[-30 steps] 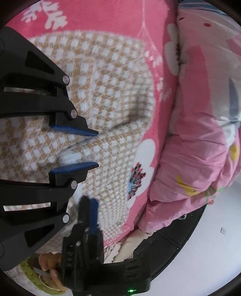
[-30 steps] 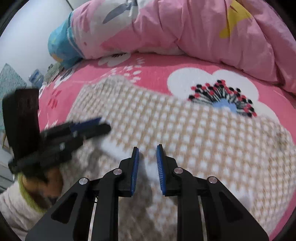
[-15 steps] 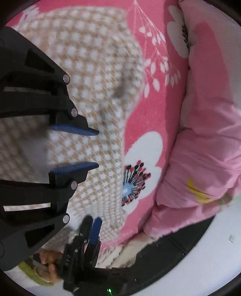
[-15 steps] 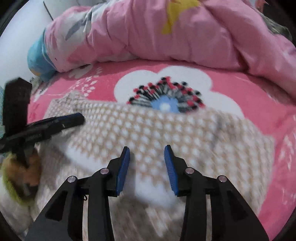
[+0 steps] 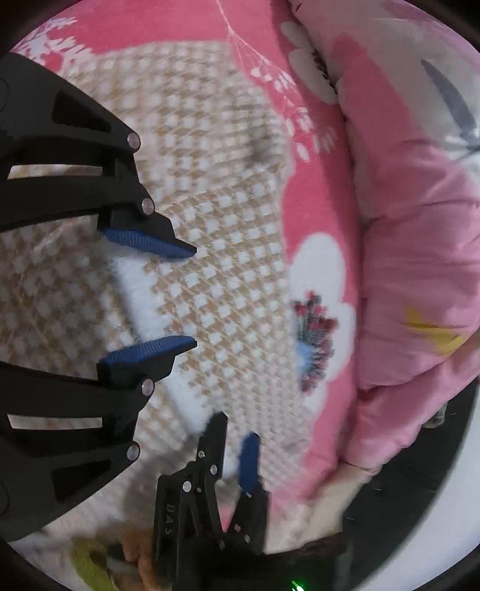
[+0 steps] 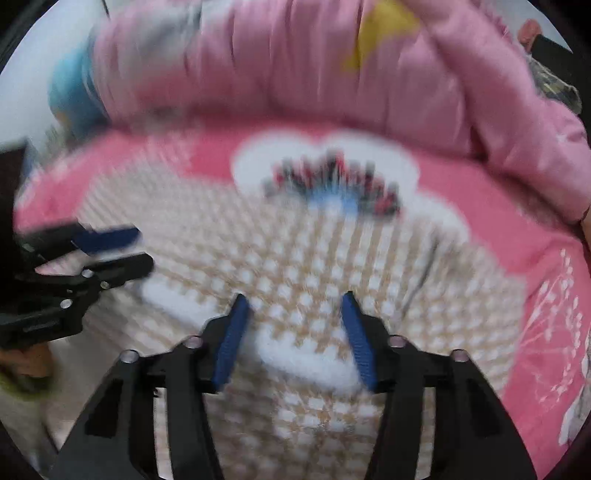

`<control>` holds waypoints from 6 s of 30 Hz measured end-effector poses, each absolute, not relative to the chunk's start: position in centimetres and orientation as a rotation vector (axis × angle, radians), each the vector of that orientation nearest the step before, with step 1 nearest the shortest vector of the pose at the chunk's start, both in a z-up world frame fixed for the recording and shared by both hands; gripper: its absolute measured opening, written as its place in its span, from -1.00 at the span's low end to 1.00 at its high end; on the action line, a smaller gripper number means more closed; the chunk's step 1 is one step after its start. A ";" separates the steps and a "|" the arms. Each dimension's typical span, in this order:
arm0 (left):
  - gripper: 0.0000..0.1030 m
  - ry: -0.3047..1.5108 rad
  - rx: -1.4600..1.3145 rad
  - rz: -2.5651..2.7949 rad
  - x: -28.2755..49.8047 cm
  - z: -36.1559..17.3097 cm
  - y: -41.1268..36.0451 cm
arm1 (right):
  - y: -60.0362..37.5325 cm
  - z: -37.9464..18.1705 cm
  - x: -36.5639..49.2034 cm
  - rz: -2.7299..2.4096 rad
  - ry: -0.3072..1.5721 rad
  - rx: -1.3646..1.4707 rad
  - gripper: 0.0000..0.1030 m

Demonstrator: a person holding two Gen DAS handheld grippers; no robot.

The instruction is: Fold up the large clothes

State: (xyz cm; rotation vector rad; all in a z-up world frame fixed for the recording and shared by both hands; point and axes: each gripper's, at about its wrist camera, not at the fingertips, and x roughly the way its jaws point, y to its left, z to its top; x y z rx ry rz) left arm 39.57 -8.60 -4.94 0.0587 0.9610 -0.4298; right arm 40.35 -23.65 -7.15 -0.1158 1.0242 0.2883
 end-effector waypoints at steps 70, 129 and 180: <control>0.85 0.953 -0.099 -0.214 17.7 -7.2 -0.9 | -16.5 -8.4 17.9 0.113 1.027 0.007 0.68; -0.28 0.977 -0.168 -0.342 26.0 -7.3 6.0 | -20.1 -8.5 17.5 0.299 0.961 0.132 -0.05; -0.35 0.927 0.196 -0.072 21.9 -7.0 -0.5 | -34.7 -7.9 21.9 0.309 1.046 0.394 0.09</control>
